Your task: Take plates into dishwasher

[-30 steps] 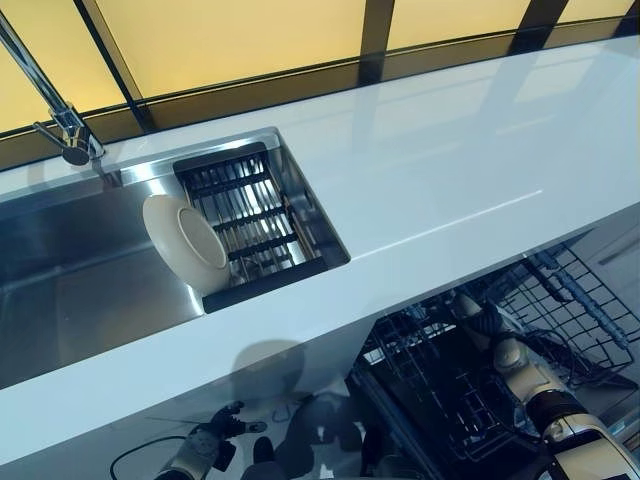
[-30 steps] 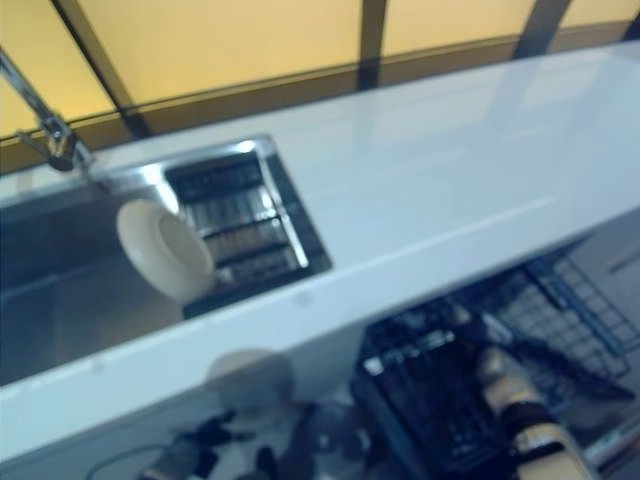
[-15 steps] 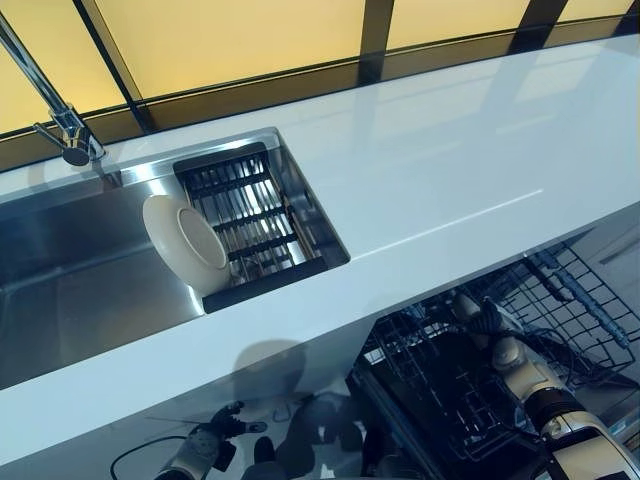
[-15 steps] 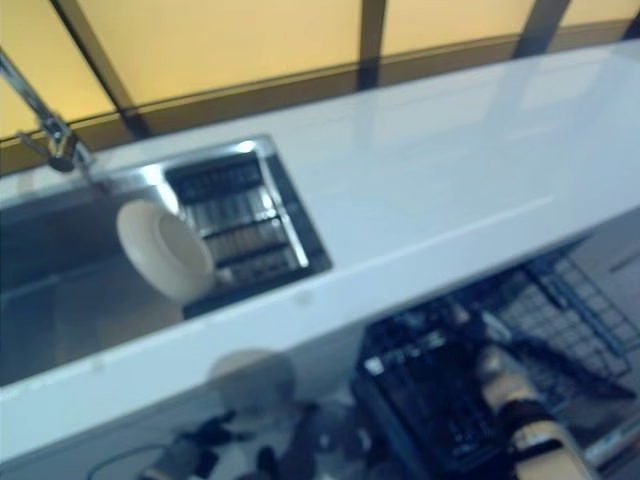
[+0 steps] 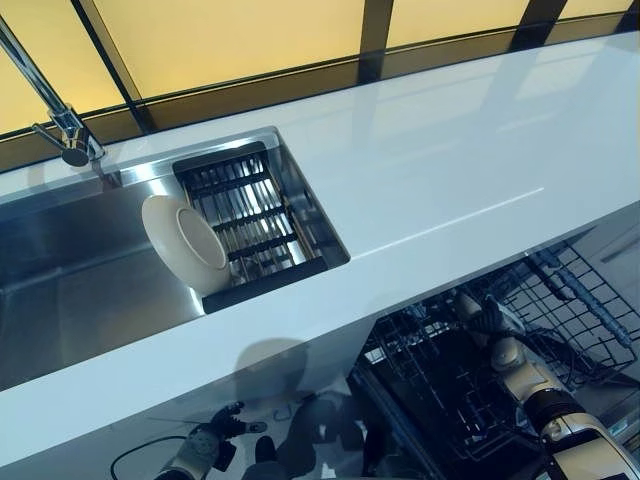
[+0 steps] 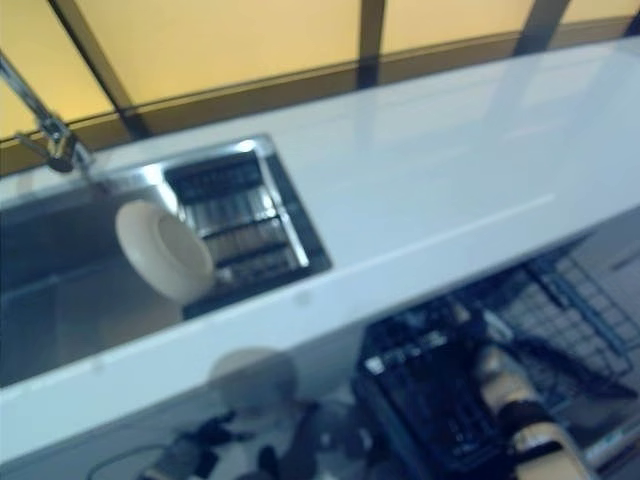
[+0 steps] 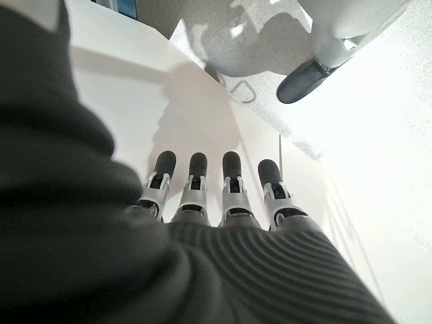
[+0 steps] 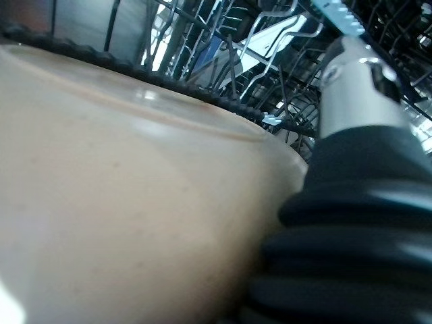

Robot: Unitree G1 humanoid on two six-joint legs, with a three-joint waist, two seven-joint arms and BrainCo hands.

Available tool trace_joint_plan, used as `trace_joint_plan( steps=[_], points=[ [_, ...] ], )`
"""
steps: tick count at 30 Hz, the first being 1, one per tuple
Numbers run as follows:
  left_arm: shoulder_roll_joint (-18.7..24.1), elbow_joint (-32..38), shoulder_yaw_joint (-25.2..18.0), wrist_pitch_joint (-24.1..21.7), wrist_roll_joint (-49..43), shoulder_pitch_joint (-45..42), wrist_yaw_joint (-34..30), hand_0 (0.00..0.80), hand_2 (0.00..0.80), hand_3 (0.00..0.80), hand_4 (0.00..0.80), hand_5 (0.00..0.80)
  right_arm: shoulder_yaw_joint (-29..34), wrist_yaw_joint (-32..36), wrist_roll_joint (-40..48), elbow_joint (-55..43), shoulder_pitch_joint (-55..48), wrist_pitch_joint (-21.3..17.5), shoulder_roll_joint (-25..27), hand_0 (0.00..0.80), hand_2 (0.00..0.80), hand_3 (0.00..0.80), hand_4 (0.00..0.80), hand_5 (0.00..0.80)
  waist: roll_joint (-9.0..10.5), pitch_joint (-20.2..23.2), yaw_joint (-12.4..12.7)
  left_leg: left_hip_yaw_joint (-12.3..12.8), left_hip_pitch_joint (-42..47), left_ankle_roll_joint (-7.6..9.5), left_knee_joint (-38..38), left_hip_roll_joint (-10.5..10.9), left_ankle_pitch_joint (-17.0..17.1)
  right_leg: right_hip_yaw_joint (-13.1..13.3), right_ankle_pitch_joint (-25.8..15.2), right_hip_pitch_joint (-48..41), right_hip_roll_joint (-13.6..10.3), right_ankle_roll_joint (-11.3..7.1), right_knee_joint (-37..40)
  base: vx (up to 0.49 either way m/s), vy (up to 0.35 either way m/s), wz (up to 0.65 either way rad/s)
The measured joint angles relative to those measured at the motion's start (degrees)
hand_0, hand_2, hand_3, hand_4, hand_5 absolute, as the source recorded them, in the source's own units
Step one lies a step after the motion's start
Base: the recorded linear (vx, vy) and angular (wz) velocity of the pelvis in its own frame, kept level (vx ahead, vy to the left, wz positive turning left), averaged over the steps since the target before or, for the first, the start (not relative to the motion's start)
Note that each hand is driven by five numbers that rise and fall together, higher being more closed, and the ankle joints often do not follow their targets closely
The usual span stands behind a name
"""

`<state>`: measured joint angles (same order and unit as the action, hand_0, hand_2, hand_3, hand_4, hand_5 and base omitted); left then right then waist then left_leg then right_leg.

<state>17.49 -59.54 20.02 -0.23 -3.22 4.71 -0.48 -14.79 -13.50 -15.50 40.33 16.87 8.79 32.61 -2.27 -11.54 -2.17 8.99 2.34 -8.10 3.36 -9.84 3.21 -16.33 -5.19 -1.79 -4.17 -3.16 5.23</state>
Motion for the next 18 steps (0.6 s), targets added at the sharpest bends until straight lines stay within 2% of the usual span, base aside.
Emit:
trace_joint_plan(
  steps=[4,18],
  points=[
    [-0.1,0.8,-0.5,0.8,0.0,-0.1,0.0,0.0,0.0,0.0,0.0,0.0,2.0,-1.2,0.5,-8.0,-4.8,2.5,0.3,0.0,0.0,0.0,0.0,0.0,-0.66,-0.6,-0.2,0.1,0.1,0.0,0.2,0.0,0.0,0.1,-0.1,0.2,0.0,0.13,0.0,0.0,0.0,0.0],
    [-0.1,1.7,-3.4,0.9,0.0,-1.6,0.2,0.0,0.0,0.0,0.0,0.0,8.7,-0.7,0.5,-17.3,-15.2,1.6,0.1,0.0,0.0,0.0,0.0,0.0,1.26,-3.1,-2.5,1.8,1.2,0.0,1.4,0.0,0.0,1.4,-0.1,0.1,0.1,0.08,-0.1,0.006,0.006,-0.04]
  ],
)
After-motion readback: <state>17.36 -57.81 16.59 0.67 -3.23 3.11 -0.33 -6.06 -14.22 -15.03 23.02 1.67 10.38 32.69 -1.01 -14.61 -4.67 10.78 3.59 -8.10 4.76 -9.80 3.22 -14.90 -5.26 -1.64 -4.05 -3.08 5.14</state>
